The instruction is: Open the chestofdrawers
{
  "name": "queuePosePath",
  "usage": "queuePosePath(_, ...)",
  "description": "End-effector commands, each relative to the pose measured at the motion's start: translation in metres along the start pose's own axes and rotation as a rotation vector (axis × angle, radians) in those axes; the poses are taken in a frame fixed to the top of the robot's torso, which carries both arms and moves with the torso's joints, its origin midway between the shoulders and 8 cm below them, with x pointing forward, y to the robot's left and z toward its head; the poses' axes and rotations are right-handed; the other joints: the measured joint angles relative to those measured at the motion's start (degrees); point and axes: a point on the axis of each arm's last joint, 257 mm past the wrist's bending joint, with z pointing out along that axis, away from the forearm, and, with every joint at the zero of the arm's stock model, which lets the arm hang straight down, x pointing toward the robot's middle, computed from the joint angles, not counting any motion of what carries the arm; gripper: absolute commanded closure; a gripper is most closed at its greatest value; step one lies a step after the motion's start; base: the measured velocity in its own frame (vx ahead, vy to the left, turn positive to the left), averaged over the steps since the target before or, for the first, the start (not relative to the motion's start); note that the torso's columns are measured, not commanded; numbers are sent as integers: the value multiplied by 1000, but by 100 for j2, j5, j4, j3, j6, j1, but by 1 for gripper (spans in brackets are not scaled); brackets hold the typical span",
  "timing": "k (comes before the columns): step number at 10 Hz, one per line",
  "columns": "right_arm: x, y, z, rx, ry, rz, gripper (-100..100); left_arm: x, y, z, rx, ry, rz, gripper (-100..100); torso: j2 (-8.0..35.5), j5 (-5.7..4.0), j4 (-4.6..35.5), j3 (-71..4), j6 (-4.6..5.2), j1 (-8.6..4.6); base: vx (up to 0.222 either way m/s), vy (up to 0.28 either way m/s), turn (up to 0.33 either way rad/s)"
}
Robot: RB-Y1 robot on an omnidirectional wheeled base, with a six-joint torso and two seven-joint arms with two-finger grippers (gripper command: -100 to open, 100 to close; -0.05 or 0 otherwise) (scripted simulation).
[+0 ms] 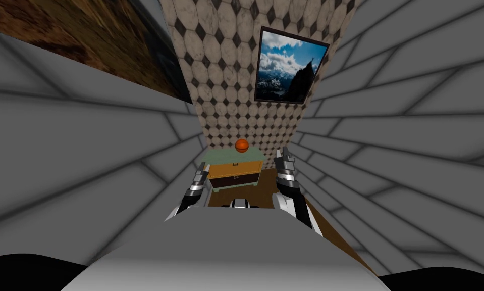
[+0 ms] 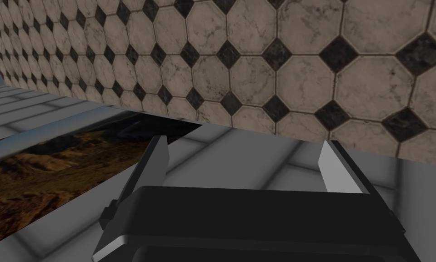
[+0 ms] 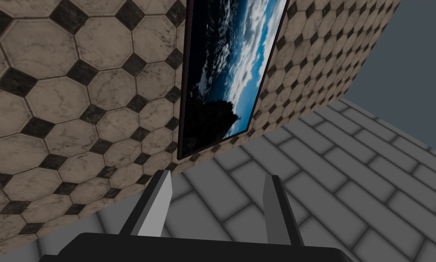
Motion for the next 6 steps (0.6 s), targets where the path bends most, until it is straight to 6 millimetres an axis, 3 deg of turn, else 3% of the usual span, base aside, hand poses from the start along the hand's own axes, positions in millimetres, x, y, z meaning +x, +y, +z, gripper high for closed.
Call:
queuePosePath(1,0,0,0,0,0,0,0,-3,18,-11,-25,-1,6,-100,-13,-2,-3,-7,0,-6,91,-51,0)
queuePosePath(6,0,0,0,0,0,0,0,-8,47,-34,-58,-6,15,-100,2,-1,0,0,0,-2,62,-52,-5)
